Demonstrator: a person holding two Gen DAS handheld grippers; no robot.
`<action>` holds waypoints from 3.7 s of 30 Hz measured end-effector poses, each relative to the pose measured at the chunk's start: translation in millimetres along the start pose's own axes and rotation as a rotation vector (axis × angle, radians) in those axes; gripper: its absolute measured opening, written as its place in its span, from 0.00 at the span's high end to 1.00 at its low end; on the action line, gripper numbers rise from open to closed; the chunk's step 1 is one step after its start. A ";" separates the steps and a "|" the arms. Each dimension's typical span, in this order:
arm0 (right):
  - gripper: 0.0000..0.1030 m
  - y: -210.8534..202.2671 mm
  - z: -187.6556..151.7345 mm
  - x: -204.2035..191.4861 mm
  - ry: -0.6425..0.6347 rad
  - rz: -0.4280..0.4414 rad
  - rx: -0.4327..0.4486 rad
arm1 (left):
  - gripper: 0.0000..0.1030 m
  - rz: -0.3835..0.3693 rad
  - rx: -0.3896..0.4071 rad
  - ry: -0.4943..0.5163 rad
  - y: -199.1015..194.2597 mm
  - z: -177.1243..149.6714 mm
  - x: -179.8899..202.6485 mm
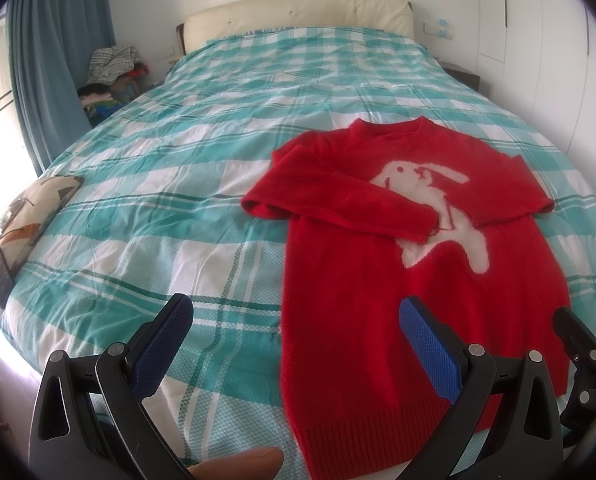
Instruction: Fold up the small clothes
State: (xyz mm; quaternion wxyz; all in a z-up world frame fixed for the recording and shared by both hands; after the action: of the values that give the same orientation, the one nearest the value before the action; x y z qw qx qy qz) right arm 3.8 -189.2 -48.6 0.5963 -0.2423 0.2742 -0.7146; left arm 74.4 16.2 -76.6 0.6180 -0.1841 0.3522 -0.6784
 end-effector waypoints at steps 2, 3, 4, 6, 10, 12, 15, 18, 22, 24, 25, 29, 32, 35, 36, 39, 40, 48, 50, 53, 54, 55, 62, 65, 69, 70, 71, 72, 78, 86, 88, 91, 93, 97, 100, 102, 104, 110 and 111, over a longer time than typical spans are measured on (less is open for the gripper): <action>0.00 0.0 0.0 0.0 0.000 0.000 0.000 | 0.00 0.000 0.000 0.000 -0.1 0.2 0.3; 0.00 0.1 -0.1 -0.2 0.000 0.000 -0.001 | 0.00 0.000 0.000 0.001 0.1 -0.4 -0.1; 0.00 0.2 -0.3 -0.3 0.000 0.000 -0.001 | 0.00 0.001 -0.001 0.001 -0.1 0.3 0.3; 0.00 0.2 -0.8 -1.4 -0.001 0.001 -0.001 | 0.00 0.002 -0.002 0.002 0.1 -0.4 -0.1; 0.00 0.2 -1.3 -2.5 -0.003 0.002 -0.002 | 0.00 0.002 -0.001 0.001 -0.2 0.3 0.4; 0.00 0.5 -3.0 -6.2 -0.006 0.002 -0.002 | 0.00 0.002 -0.001 0.001 -0.1 0.2 0.3; 0.00 0.1 -3.6 -7.9 -0.006 0.004 -0.001 | 0.00 0.002 -0.001 0.002 0.0 -0.1 0.3; 0.00 0.0 -3.9 -9.6 -0.006 0.005 -0.001 | 0.00 0.003 -0.002 0.003 0.0 -0.1 0.4; 0.00 0.0 -4.0 -9.5 -0.006 0.005 -0.002 | 0.00 0.003 -0.002 0.003 -0.3 0.6 0.7; 0.00 -0.1 -4.7 -11.2 -0.007 0.006 -0.003 | 0.00 0.004 -0.003 0.003 -0.2 0.4 0.6; 0.00 -0.3 -5.2 -12.2 -0.007 0.007 -0.003 | 0.00 0.004 -0.003 0.003 -0.3 0.6 0.7; 0.00 -1.0 -4.8 -13.5 -0.007 0.009 -0.003 | 0.00 0.004 -0.003 0.004 -0.4 0.5 0.6; 0.00 -1.0 -5.5 -14.5 -0.006 0.008 -0.004 | 0.00 0.004 -0.003 0.005 -0.4 0.1 0.6; 0.00 -0.9 -5.6 -14.6 -0.006 0.009 -0.005 | 0.00 0.004 -0.003 0.004 -0.4 0.6 0.8; 0.00 -0.7 -5.3 -13.6 -0.007 0.008 -0.005 | 0.00 0.004 -0.004 0.005 -0.4 0.5 0.8; 0.00 -1.0 -5.7 -14.2 -0.007 0.009 -0.006 | 0.00 0.005 -0.004 0.004 -0.4 0.1 0.6; 0.00 -1.2 -5.8 -14.7 -0.007 0.009 -0.006 | 0.00 0.005 -0.003 0.004 -0.5 0.7 1.1; 0.00 -1.5 -6.5 -14.7 -0.007 0.011 -0.004 | 0.00 0.007 -0.004 0.006 -0.5 0.8 1.6; 0.00 -1.7 -6.8 -15.9 -0.007 0.012 -0.005 | 0.00 0.006 -0.004 0.006 -0.5 0.9 1.7; 0.00 -1.7 -6.2 -14.8 -0.009 0.011 -0.005 | 0.00 0.007 -0.004 0.007 -0.5 1.0 1.8; 0.00 -2.3 -6.3 -16.1 -0.010 0.011 -0.005 | 0.00 0.008 -0.005 0.007 -0.4 0.9 1.8; 0.00 -2.9 -6.4 -17.1 -0.011 0.011 -0.005 | 0.00 0.008 -0.005 0.007 -0.4 0.8 1.8; 0.00 -6.0 -5.3 -20.0 -0.014 0.018 -0.003 | 0.00 0.009 -0.006 0.007 -0.6 1.0 2.1; 0.00 -7.2 -4.6 -20.0 -0.015 0.021 -0.005 | 0.00 0.009 -0.006 0.008 -0.5 0.7 2.3; 0.00 -7.1 -4.1 -19.3 -0.015 0.022 -0.007 | 0.00 0.010 -0.007 0.010 -0.4 0.6 2.5; 0.00 -7.0 -4.2 -18.9 -0.015 0.021 -0.007 | 0.00 0.010 -0.007 0.010 -0.6 0.9 2.3; 0.00 -7.0 -4.2 -18.8 -0.015 0.020 -0.006 | 0.00 0.010 -0.007 0.010 -0.6 0.7 2.4; 0.00 -7.1 -4.2 -19.2 -0.014 0.021 -0.006 | 0.00 0.010 -0.006 0.010 -0.6 0.9 2.3; 0.00 -7.2 -6.5 -19.1 -0.010 0.025 -0.015 | 0.00 0.011 -0.008 0.010 -0.6 0.9 2.5; 0.00 -4.0 -8.7 -16.3 -0.005 0.030 -0.023 | 0.00 0.012 -0.007 0.012 -0.7 1.1 2.6; 0.00 -4.0 -8.8 -16.5 -0.005 0.030 -0.024 | 0.00 0.012 -0.008 0.012 -0.8 1.2 2.6; 0.00 -4.2 -8.8 -16.8 -0.005 0.030 -0.024 | 0.00 0.012 -0.008 0.012 -0.7 1.2 2.8; 0.00 -3.1 -9.6 -15.2 -0.005 0.031 -0.024 | 0.00 0.013 -0.009 0.012 -0.7 1.2 2.9; 0.00 -2.3 -9.6 -14.6 -0.006 0.031 -0.022 | 0.00 0.012 -0.009 0.013 -0.8 1.2 3.4; 0.00 -2.3 -9.7 -14.7 -0.005 0.032 -0.023 | 0.00 0.014 -0.009 0.014 -0.7 1.2 3.5; 0.00 -2.3 -9.9 -14.6 -0.005 0.031 -0.024 | 0.00 0.014 -0.009 0.014 -0.8 1.3 3.4; 0.00 -2.4 -9.8 -14.6 -0.005 0.031 -0.024 | 0.00 0.014 -0.009 0.014 -0.8 1.4 3.4; 0.00 -2.5 -9.6 -14.5 -0.005 0.032 -0.023 | 0.00 0.015 -0.011 0.015 -1.1 0.9 3.9; 0.00 -2.5 -9.9 -14.8 -0.004 0.033 -0.022 | 0.00 0.016 -0.010 0.015 -1.7 0.0 3.5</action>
State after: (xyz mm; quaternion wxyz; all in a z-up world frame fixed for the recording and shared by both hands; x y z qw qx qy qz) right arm -2.1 -173.3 -54.4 0.6057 -0.2455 0.2848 -0.7013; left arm 72.5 12.9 -76.0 0.6197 -0.1792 0.3619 -0.6730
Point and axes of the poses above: each gripper's, at about its wrist camera, not at the fingertips, and y roughly the way its jaws point, x to its right, z to its top, the point moved 10 cm from there along y, roughly the way its jaws point, and after that the axes turned 9 degrees about y, right-handed, at the moved point
